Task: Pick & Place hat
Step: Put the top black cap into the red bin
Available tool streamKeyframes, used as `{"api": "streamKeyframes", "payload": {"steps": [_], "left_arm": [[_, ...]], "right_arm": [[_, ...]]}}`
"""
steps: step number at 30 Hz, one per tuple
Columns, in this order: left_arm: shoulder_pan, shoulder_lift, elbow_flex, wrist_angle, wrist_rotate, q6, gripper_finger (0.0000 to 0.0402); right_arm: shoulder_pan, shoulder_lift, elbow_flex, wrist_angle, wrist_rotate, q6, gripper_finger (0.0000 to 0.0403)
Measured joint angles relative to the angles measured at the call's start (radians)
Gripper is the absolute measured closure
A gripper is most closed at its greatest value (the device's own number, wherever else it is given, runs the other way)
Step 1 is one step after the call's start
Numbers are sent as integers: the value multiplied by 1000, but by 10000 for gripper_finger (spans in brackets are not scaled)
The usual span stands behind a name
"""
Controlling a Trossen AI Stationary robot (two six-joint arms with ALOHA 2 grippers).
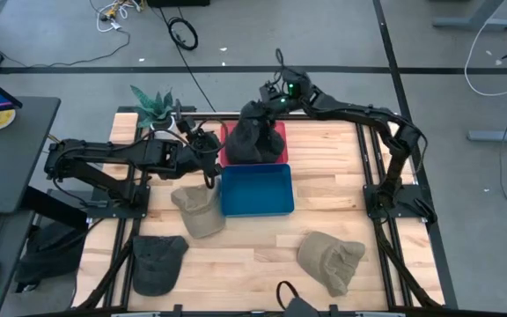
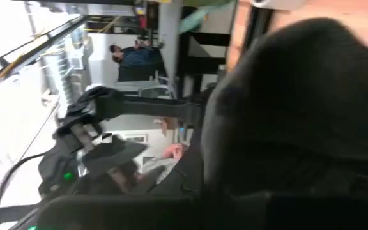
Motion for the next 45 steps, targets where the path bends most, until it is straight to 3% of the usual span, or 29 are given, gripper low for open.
{"api": "streamKeyframes", "payload": {"steps": [5, 17, 28, 38, 45], "left_arm": [[0, 0, 0, -62, 0, -13, 271], [1, 0, 0, -30, 16, -15, 271], [1, 0, 0, -27, 45, -35, 271], [1, 0, 0, -6, 47, -35, 271], [1, 0, 0, 15, 66, -35, 271]], "right_arm": [[0, 63, 0, 41, 11, 23, 403], [-3, 149, 0, 90, 93, -10, 403], [-4, 150, 0, -271, 319, -361, 402], [6, 141, 0, -422, 510, -476, 400], [23, 126, 1, -569, 710, -642, 400]]}}
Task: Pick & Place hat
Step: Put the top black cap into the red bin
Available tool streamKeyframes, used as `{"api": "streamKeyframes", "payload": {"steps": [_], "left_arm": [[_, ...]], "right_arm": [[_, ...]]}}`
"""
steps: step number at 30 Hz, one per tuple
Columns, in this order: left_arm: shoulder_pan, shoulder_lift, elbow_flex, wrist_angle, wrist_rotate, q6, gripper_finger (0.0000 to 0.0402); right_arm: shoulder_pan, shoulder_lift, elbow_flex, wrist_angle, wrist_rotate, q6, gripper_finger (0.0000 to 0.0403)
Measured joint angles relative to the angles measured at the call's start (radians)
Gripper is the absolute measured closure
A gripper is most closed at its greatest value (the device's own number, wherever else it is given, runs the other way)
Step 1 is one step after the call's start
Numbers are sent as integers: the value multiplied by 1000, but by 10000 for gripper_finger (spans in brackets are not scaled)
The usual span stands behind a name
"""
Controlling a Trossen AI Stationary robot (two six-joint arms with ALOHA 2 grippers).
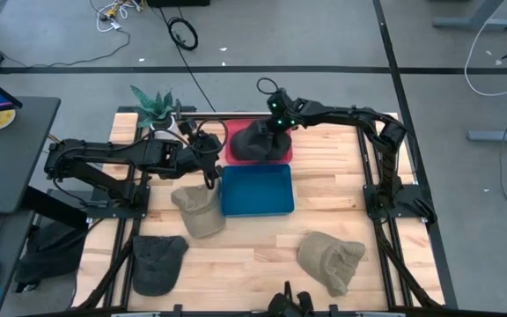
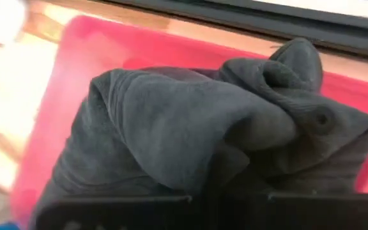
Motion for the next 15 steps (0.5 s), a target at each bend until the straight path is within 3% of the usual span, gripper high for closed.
{"api": "streamKeyframes", "payload": {"steps": [15], "left_arm": [[0, 0, 0, 2, 18, -8, 271]], "right_arm": [[14, 0, 0, -105, 33, -41, 394]]}}
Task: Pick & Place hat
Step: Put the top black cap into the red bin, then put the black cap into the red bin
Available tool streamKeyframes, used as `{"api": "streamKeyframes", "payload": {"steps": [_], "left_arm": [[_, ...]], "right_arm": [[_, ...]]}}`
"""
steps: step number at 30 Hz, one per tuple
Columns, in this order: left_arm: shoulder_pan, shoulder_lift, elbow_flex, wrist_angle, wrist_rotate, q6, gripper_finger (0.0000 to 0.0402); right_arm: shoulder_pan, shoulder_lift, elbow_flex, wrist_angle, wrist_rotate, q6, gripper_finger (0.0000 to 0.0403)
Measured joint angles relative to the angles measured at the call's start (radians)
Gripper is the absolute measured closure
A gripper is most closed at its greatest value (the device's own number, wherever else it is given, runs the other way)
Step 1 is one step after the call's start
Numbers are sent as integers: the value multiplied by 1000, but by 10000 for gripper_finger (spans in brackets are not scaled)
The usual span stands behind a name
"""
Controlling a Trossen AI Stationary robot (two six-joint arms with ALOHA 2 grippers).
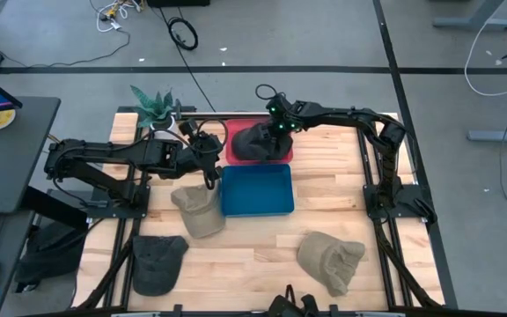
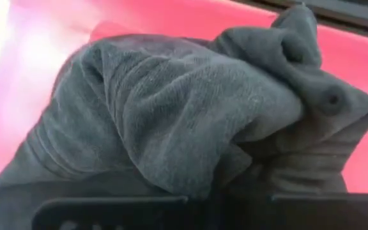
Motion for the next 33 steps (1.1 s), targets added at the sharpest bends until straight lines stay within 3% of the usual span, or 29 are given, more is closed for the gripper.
{"api": "streamKeyframes", "payload": {"steps": [8, 15, 24, 29, 33], "left_arm": [[0, 0, 0, 0, 29, -45, 271], [-1, 0, 0, 0, 34, -44, 271], [-1, 0, 0, -30, 45, -24, 271], [-1, 0, 0, -55, 108, -7, 271], [-1, 0, 0, -124, 289, 33, 271]], "right_arm": [[-26, -37, -2, -14, -110, 1, 344], [-53, -115, -2, -13, -121, -14, 243], [-91, -227, -2, -15, -255, -35, 115], [-107, -298, -2, -19, -254, -33, 89], [-110, -350, -2, -57, -251, -48, 91]]}}
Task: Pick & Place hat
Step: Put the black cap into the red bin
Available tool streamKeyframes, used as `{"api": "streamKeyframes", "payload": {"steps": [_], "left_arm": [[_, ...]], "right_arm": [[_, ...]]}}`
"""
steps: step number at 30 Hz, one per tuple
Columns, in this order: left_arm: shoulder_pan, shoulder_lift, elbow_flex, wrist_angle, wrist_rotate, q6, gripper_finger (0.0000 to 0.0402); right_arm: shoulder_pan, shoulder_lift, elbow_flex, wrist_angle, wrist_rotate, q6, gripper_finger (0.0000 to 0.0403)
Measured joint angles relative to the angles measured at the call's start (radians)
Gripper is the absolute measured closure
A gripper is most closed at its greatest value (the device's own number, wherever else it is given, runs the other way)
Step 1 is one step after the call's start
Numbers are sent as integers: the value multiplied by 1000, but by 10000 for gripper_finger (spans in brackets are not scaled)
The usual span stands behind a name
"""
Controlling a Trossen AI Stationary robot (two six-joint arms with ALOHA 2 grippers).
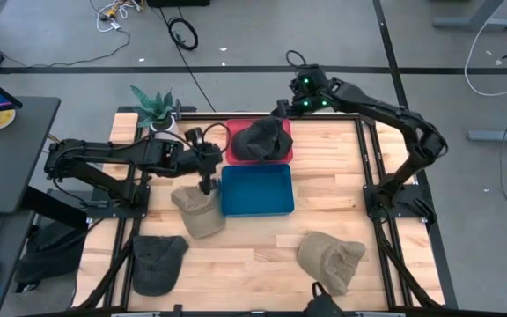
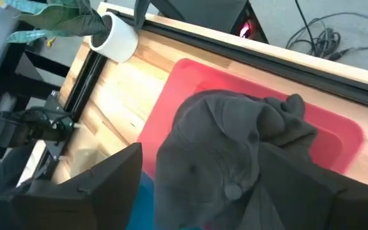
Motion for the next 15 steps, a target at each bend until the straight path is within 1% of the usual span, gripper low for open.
{"api": "streamKeyframes", "payload": {"steps": [5, 6, 8, 10, 12, 15], "left_arm": [[0, 0, 0, -154, 378, 53, 271], [-1, 0, 0, -195, 442, 57, 271], [-7, 0, 0, -291, 537, 51, 271], [-24, 0, -1, -392, 591, 23, 271], [-61, -8, -22, -448, 615, 5, 271], [-128, -45, -95, -435, 623, 1, 271]], "right_arm": [[15, -42, 0, -102, 0, -38, 101], [21, -45, 0, -124, 3, -54, 103], [42, -54, 0, -159, 25, -77, 108], [71, -59, 0, -184, 50, -87, 113], [106, -59, 0, -197, 77, -88, 118], [160, -58, 0, -203, 130, -52, 125]]}}
